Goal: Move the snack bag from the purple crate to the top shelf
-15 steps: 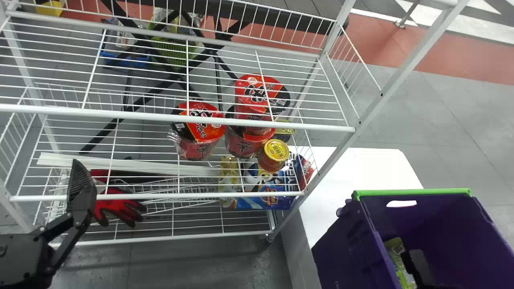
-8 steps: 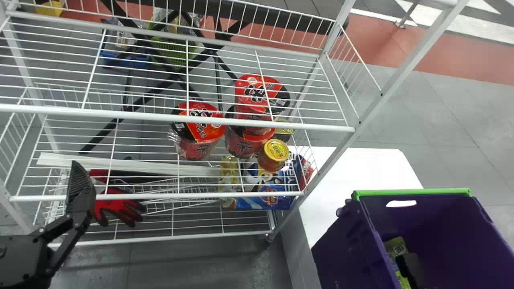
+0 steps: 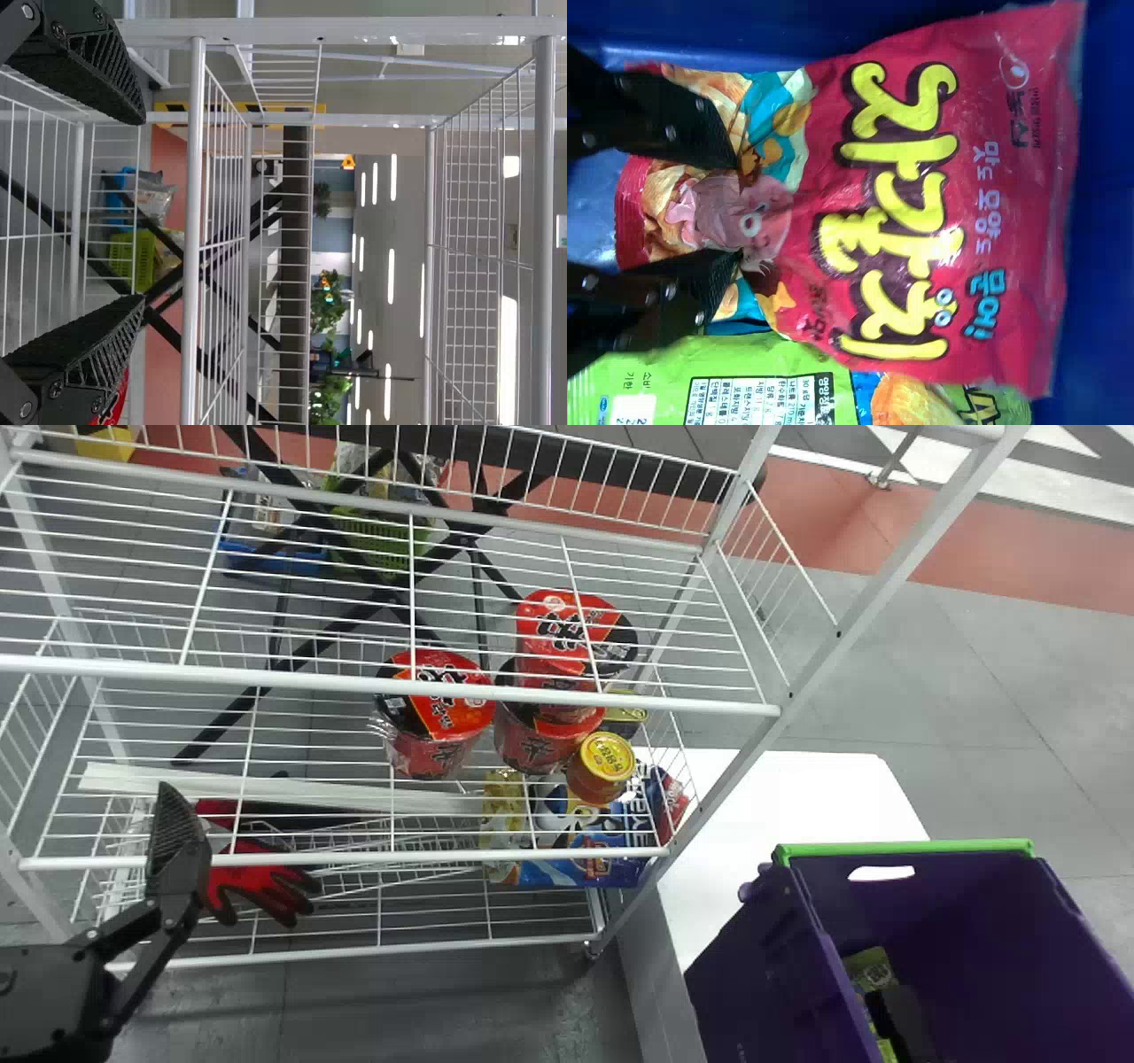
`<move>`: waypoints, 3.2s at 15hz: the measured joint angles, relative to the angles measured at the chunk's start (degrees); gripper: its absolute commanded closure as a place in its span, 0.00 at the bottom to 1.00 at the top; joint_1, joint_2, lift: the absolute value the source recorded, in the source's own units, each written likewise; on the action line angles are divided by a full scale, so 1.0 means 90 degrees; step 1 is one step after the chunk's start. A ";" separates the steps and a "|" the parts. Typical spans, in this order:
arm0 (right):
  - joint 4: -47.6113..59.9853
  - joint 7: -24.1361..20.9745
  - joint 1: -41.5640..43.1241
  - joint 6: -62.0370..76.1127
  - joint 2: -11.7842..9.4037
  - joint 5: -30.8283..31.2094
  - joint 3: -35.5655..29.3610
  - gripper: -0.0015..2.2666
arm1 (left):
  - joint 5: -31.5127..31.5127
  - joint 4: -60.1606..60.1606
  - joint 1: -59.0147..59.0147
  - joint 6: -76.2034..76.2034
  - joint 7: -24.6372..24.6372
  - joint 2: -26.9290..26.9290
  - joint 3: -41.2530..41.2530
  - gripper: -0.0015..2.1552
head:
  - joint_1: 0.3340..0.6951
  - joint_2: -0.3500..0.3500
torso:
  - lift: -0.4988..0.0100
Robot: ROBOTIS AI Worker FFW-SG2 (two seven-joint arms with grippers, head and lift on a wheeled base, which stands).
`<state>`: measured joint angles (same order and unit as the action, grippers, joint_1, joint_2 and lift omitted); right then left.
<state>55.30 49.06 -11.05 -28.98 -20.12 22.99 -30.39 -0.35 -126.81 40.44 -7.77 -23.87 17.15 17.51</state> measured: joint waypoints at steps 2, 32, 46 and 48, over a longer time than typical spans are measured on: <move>0.0020 0.0155 0.0014 0.0014 0.0000 -0.0040 -0.0042 0.65 | -0.0001 0.0015 -0.0017 0.0000 0.0002 -0.0007 -0.0003 0.05 | 1.00 0.00 | 0.10; 0.1519 0.0815 -0.0993 0.0242 0.0254 0.0063 -0.0992 0.72 | -0.0034 0.0075 -0.0177 0.0177 0.0018 -0.0060 0.0029 0.05 | 1.00 0.00 | 0.34; 0.3058 0.1153 -0.1624 -0.0058 0.0795 0.0044 -0.1510 0.72 | -0.0030 0.0037 -0.0173 0.0176 0.0006 -0.0060 0.0058 0.05 | 1.00 0.00 | 0.45; 0.3159 0.1190 -0.1650 -0.0089 0.0818 0.0039 -0.1558 0.72 | -0.0029 0.0037 -0.0173 0.0176 0.0006 -0.0060 0.0070 0.05 | 1.00 0.00 | 0.46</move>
<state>83.73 59.77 -25.90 -29.78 -12.76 23.34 -44.40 -0.61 -126.48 38.89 -6.19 -23.82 16.61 18.14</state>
